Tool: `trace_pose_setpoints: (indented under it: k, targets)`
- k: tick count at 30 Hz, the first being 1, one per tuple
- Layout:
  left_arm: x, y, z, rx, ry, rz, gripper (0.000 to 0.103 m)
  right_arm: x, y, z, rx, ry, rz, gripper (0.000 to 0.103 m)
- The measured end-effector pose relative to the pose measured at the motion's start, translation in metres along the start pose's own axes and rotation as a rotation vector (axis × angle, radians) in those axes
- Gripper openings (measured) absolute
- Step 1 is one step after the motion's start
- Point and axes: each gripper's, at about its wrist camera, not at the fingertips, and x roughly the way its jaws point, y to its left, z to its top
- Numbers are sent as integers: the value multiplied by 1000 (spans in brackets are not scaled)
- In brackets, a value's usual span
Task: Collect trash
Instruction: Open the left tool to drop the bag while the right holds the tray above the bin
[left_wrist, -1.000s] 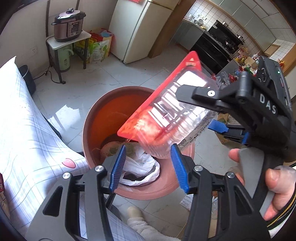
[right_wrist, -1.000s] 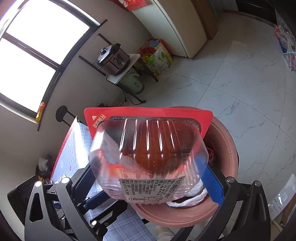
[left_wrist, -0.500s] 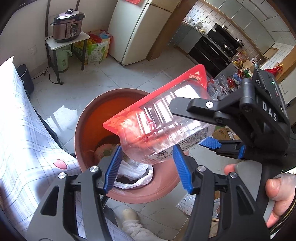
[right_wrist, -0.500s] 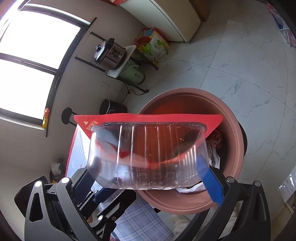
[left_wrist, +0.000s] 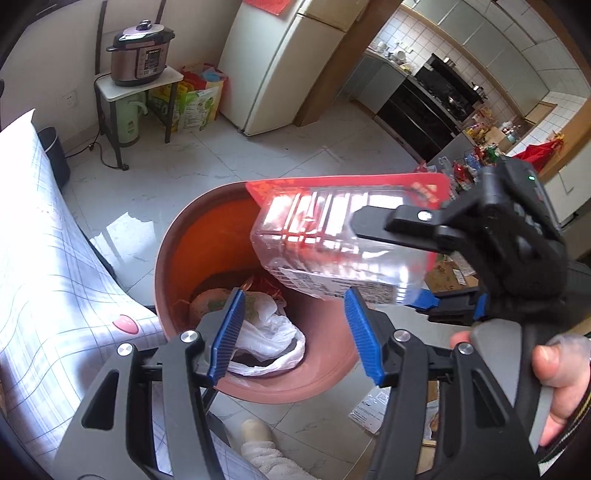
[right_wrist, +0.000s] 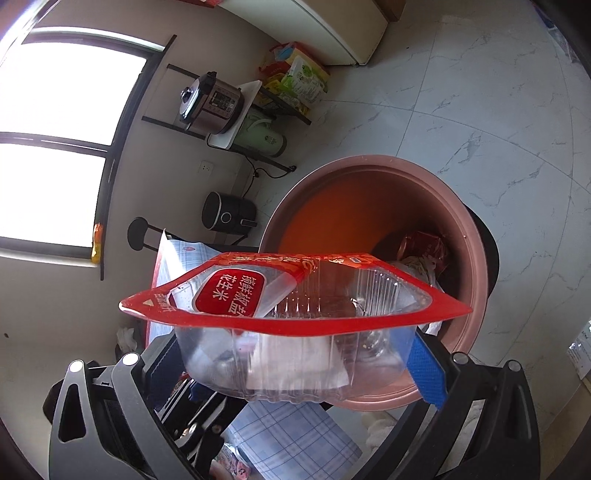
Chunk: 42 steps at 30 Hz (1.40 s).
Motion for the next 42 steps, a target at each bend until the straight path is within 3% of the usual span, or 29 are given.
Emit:
trace_pose_setpoints:
  k: [6,11,20,29,42]
  targets:
    - [-4,-18,2,25,-8,-73,60,9,-1,-5,26,20,7,99]
    - [3,-21,1,8,-3,-89,63,13,-4,-7,45,33,13,99]
    - [17,-23,1,6,-2,-67,71,19,-10,-9,78,57,6,99]
    - [33,-30,0,58,22,-46,72,21,-24,-9,120,64,-32,99]
    - [44,-29,-1,37,45,-41,66,27,-27,-9,100,64,-125,97]
